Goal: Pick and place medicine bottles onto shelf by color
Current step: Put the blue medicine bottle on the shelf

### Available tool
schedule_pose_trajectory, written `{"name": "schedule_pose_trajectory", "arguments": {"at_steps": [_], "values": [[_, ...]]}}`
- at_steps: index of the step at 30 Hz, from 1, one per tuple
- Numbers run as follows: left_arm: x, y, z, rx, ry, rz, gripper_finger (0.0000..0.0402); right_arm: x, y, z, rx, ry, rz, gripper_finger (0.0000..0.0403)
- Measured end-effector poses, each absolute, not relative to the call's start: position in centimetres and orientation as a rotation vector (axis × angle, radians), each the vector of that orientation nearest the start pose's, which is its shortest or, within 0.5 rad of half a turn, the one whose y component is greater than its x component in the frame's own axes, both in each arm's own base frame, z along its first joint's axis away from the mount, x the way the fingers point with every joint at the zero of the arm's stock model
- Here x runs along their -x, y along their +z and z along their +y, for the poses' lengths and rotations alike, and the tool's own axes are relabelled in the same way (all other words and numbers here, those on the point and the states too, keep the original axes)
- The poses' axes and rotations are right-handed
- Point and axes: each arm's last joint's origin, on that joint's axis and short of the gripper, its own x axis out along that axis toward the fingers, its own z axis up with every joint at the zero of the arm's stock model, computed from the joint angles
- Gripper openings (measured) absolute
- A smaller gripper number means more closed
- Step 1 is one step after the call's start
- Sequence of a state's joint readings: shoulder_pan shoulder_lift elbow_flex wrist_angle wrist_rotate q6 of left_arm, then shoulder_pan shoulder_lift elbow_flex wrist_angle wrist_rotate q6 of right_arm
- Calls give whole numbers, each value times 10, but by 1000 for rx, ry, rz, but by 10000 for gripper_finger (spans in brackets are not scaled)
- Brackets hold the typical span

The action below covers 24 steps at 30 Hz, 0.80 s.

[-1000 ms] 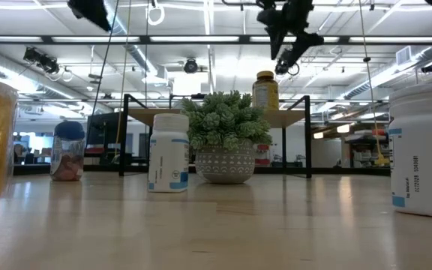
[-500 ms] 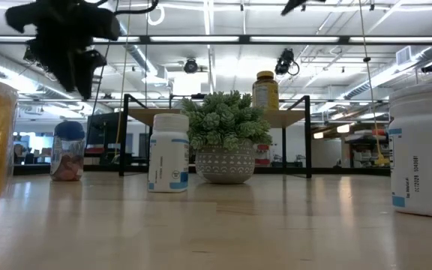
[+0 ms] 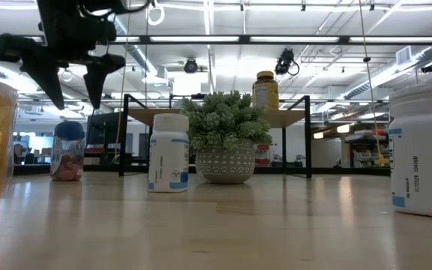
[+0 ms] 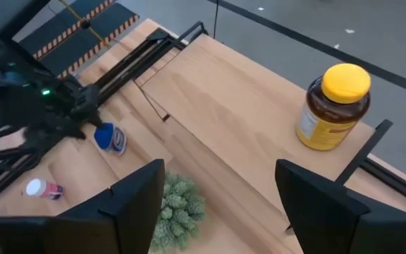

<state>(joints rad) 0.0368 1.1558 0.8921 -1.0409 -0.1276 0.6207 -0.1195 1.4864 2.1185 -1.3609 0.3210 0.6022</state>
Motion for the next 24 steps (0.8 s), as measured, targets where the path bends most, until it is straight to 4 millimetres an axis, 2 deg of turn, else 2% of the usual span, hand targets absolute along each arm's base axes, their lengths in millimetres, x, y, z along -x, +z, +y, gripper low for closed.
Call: {"name": "schedule_pose_trajectory", "arguments": {"at_steps": [11,20,24], "values": [[-207,223,30,-500,-316,1431,278,-231,495,-29,-502,-601,584,276],[-194,235,28,-451,-336,1482,284,-230,496,-28,-506,-595,579,276],[-192,233,28,-444,-339,1496,284,-230,496,-29,-504,-602,578,276]]}}
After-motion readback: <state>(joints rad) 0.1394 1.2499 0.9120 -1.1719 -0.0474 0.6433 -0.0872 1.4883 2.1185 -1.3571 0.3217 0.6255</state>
